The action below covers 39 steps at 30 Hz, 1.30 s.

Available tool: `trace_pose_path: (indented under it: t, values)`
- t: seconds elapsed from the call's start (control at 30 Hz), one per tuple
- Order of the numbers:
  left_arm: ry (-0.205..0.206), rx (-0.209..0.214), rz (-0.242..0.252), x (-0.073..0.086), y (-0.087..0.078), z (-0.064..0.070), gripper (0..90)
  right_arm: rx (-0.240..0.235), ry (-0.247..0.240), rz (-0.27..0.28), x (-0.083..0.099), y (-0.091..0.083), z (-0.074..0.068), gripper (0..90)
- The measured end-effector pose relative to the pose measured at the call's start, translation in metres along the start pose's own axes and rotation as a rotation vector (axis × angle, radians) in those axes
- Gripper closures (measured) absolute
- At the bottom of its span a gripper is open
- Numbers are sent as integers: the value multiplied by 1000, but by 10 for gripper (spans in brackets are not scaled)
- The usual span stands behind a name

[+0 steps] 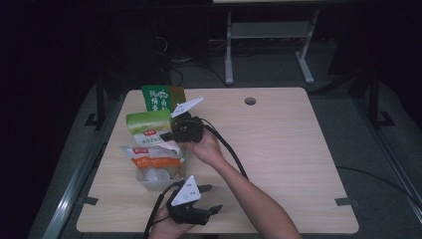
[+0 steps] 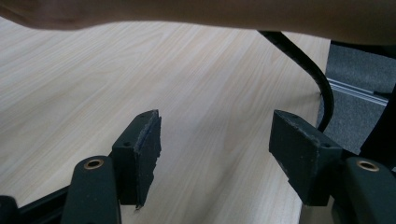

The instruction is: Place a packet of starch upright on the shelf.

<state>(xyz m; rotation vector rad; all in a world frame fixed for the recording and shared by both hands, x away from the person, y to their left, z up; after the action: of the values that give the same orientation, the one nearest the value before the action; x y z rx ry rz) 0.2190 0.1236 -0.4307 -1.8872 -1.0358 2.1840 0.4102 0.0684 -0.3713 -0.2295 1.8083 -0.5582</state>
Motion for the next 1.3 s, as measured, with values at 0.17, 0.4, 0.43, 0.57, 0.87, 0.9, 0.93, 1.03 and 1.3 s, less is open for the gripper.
trace_pose_path:
  t: [0.17,0.4,0.43,0.57,0.87,0.9,0.93,1.03,1.3]
  values:
    - [10,4,-6,0,1,1,337,-6,29,10,10,-1,4,878]
    - [13,2,-6,0,2,2,337,-18,37,-9,14,-2,4,788]
    - [14,2,-7,0,2,2,337,-15,31,-5,13,-6,5,796]
    - [7,7,-15,0,3,2,337,-3,19,-37,16,-9,4,849]
    - [15,4,-23,1,6,3,336,10,13,-56,23,-12,2,846]
    - [16,2,-24,1,6,3,335,7,24,-55,23,-12,3,820]
    - [15,0,-24,1,6,2,334,6,31,-55,24,-13,4,802]
    - [13,-7,-23,0,6,0,327,8,47,-50,25,-18,5,747]
    - [5,-26,-22,-2,6,-6,311,17,51,-32,24,-43,7,658]
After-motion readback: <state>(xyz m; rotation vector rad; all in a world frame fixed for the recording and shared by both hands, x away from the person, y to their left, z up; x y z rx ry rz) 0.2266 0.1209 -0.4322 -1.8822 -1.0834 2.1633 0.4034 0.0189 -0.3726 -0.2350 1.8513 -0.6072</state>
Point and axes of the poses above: each handheld gripper's, and its own axes: y roughly forward along the jaws, x roughly out of its underside, z roughly to its right, the point moved 1 cm from there along y, roughly forward along the jaws, and after that the axes turned 1 degree about y, right-handed, at the moved point
